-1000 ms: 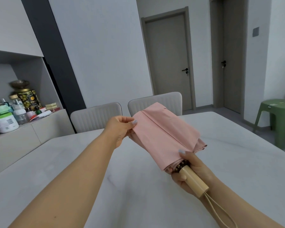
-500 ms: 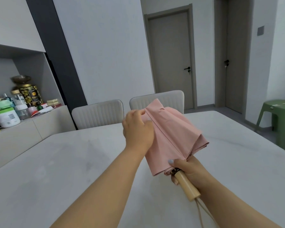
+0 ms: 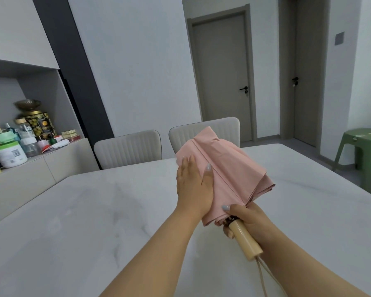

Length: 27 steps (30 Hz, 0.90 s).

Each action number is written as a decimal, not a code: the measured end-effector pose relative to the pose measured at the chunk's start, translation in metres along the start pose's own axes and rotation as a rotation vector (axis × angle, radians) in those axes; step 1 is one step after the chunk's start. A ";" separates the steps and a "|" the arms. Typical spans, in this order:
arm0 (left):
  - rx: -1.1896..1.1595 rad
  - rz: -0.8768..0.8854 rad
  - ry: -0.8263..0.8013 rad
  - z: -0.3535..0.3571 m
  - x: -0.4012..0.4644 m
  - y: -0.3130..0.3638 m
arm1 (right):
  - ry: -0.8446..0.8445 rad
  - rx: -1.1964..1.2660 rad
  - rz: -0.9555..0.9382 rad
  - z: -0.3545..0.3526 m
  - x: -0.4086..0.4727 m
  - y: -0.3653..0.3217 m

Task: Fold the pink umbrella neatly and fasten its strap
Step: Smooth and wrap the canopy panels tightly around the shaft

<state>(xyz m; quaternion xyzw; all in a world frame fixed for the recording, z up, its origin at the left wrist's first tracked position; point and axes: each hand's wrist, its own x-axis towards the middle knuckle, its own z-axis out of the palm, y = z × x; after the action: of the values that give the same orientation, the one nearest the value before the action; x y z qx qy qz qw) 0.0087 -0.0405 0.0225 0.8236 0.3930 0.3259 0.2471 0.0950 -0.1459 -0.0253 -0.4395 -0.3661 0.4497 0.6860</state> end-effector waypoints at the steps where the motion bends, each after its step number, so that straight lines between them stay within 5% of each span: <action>1: -0.050 -0.024 -0.008 0.001 -0.001 -0.002 | -0.003 0.031 0.006 -0.001 0.001 0.001; 6: -0.492 -0.134 -0.090 0.005 -0.006 0.000 | -0.034 0.093 0.012 -0.002 0.001 0.000; 18: -1.053 -0.226 -0.075 0.014 -0.001 -0.020 | -0.118 0.199 0.072 -0.003 0.002 0.002; 27: -0.848 -0.180 0.141 0.020 0.001 -0.031 | -0.196 0.379 0.203 -0.001 0.000 0.000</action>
<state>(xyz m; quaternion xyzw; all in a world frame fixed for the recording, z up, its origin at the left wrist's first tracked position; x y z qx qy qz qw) 0.0086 -0.0249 -0.0109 0.5875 0.3106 0.4911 0.5631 0.0964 -0.1459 -0.0258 -0.2916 -0.2939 0.6176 0.6687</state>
